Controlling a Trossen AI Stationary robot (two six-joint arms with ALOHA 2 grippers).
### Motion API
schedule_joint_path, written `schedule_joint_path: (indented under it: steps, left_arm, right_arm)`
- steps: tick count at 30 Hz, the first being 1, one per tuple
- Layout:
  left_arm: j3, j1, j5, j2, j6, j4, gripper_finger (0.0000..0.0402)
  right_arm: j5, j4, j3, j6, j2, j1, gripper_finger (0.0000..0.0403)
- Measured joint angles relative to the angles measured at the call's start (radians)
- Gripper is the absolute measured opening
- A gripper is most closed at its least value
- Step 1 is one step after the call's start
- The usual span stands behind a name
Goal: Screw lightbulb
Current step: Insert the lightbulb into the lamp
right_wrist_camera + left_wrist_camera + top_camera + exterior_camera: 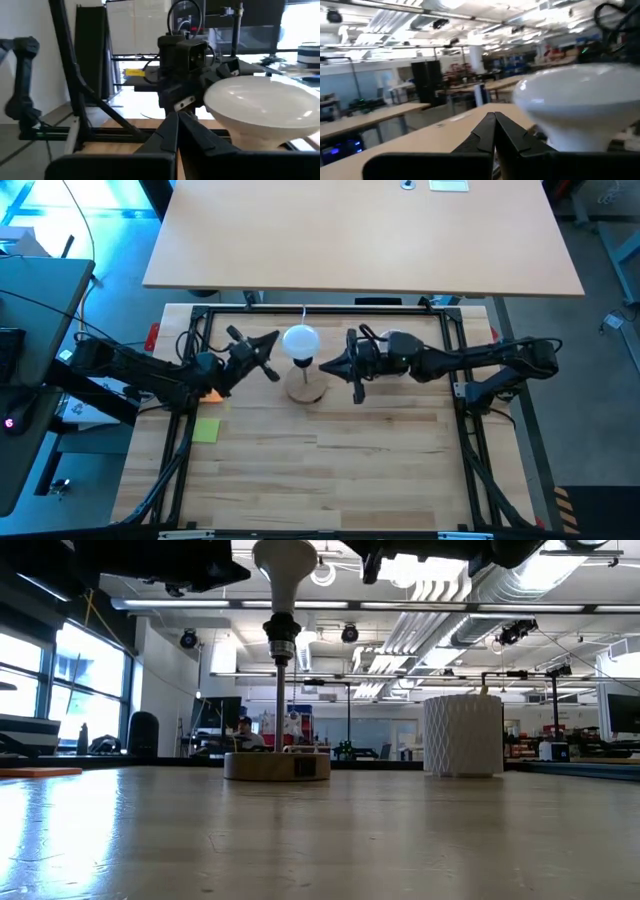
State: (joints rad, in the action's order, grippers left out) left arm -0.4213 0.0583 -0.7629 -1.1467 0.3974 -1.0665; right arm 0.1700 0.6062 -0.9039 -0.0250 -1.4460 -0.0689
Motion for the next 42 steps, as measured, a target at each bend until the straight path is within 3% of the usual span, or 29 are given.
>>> schedule_joint_path:
  steps: [3, 6, 9, 12, 19, 25, 28, 34, 36, 42]
  left_arm:
    - [0.000, 0.030, 0.003, 0.001, 0.029, -0.013, 0.0000]
    - [0.000, 0.079, 0.004, 0.002, 0.070, -0.030, 0.0000]
    - [0.000, 0.117, 0.072, 0.002, 0.071, -0.029, 0.0000]
    - [0.000, 0.121, 0.130, -0.004, 0.035, -0.031, 0.0000]
    - [0.000, 0.037, 0.111, -0.032, -0.022, -0.033, 0.0000]
    - [0.000, 0.018, -0.031, -0.029, 0.015, -0.007, 0.0000]
    - [0.000, 0.051, -0.038, -0.018, 0.052, -0.006, 0.0000]
    - [0.001, 0.132, 0.048, 0.002, 0.128, -0.057, 0.0000]
    - [0.001, 0.141, 0.091, 0.002, 0.127, -0.077, 0.0000]
    - [0.001, 0.100, 0.139, -0.006, 0.073, -0.077, 0.0000]
  right_arm:
    - [-0.109, -0.005, 0.000, -0.001, 0.003, -0.003, 0.0000]
    - [-0.288, -0.002, 0.000, -0.002, 0.008, -0.013, 0.0000]
    - [-0.376, 0.018, 0.000, -0.048, 0.008, -0.032, 0.0000]
    - [-0.335, 0.023, 0.000, -0.101, 0.003, -0.054, 0.0000]
    - [-0.096, 0.043, 0.000, -0.151, -0.020, -0.042, 0.0000]
    - [0.097, 0.049, 0.000, -0.097, -0.013, -0.010, 0.0000]
    - [0.038, 0.035, 0.000, -0.067, 0.007, 0.002, 0.0000]
    - [-0.407, -0.025, -0.001, -0.067, 0.050, -0.006, 0.0000]
    - [-0.408, -0.015, 0.000, -0.074, 0.042, -0.021, 0.0000]
    - [-0.230, 0.001, 0.000, -0.160, 0.004, -0.059, 0.0000]
